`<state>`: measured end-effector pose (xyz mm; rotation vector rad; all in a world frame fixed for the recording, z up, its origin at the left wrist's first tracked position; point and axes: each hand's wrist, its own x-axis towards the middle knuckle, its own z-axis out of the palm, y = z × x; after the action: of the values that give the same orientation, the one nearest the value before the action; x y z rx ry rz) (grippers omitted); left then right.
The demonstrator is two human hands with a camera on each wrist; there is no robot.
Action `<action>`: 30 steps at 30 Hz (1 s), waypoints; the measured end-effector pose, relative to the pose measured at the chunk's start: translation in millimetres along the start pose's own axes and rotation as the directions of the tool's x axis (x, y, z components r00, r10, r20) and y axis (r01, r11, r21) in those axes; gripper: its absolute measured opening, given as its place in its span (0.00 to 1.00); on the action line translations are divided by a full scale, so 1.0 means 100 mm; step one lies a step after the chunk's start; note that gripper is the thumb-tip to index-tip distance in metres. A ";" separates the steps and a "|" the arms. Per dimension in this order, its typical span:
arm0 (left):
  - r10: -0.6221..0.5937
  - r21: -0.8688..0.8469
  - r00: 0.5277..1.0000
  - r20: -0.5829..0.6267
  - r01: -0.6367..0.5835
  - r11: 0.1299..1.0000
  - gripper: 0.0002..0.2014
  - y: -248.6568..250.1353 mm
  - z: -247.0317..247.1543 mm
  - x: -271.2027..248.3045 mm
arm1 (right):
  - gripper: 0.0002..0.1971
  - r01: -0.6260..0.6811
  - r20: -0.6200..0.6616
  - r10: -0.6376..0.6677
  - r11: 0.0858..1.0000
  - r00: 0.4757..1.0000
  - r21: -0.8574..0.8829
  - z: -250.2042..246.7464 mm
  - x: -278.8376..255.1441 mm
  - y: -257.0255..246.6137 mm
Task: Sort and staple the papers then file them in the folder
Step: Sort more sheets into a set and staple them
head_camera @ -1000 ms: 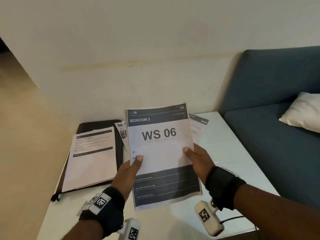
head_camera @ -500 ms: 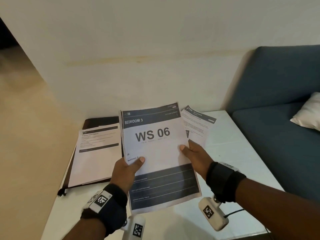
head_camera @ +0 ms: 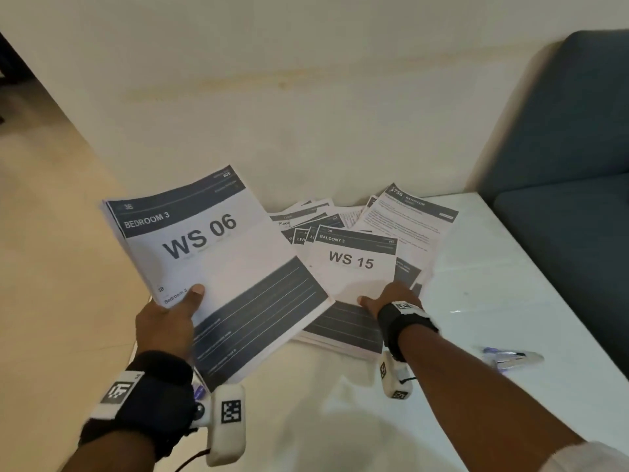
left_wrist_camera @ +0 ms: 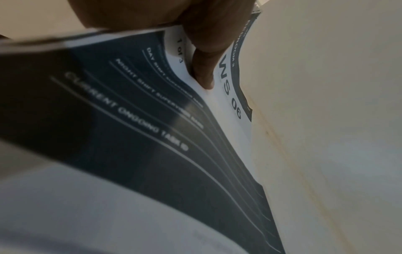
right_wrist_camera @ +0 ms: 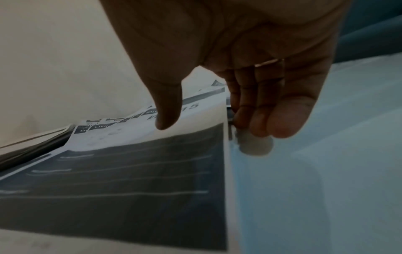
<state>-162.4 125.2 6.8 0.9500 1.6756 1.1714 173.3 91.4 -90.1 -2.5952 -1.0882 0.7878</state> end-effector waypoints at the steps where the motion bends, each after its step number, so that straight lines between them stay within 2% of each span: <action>1: -0.001 -0.007 1.000 -0.004 0.001 1.000 0.21 -0.02 0.00 0.02 | 0.35 -0.009 0.005 0.009 1.000 1.000 -0.004 0.04 0.01 -0.02; 3: 0.006 -0.014 1.000 -0.003 -0.006 1.000 0.20 -0.03 0.00 0.04 | 0.39 -0.038 -0.009 0.038 0.999 0.999 -0.004 0.14 0.08 0.00; 4: 0.010 -0.013 1.000 0.004 -0.010 1.000 0.20 -0.03 0.00 0.04 | 0.37 -0.048 -0.015 0.048 0.999 0.999 0.007 0.15 0.09 0.01; 7: 0.018 -0.017 1.000 0.017 -0.018 1.000 0.18 -0.03 -0.01 0.05 | 0.20 -0.064 -0.034 0.066 0.996 0.997 0.054 0.09 0.08 0.03; 9: 0.023 -0.028 1.000 0.020 -0.022 0.999 0.17 -0.04 -0.02 0.04 | 0.13 -0.075 -0.047 0.080 0.993 0.996 0.095 0.04 0.08 0.06; 13: 0.000 -0.011 1.000 0.024 0.000 1.000 0.19 -0.04 -0.01 0.04 | 0.13 -0.080 -0.057 0.093 0.978 0.994 0.194 -0.11 0.12 0.14; 16: -0.008 -0.004 0.999 0.049 0.008 1.000 0.21 0.02 0.00 -0.01 | 0.17 -0.058 -0.057 0.074 0.965 0.996 0.255 -0.39 0.13 0.19; 20: -0.008 -0.062 0.981 0.195 0.020 0.998 0.12 0.12 0.08 -0.15 | 0.19 0.076 -0.077 -0.060 0.973 0.995 0.217 -0.92 0.06 0.22; 21: -0.003 -0.104 0.969 0.247 0.029 0.994 0.11 0.20 0.13 -0.25 | 0.20 0.120 -0.101 -0.100 0.969 0.990 0.216 -1.15 -0.01 0.24; 24: 0.017 -0.129 0.924 0.382 0.035 0.991 0.08 0.23 0.24 -0.40 | 0.20 0.215 -0.113 -0.190 0.935 0.975 0.280 -1.43 -0.15 0.30; 30: -0.017 -0.141 0.873 0.487 0.098 0.985 0.13 0.36 0.51 -0.64 | 0.10 0.324 -0.068 -0.361 0.719 0.930 0.615 -1.75 -0.82 0.28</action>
<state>-88.9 91.5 45.4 0.9851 1.1777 0.9148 239.1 14.7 76.8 -1.7635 -1.0540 0.9337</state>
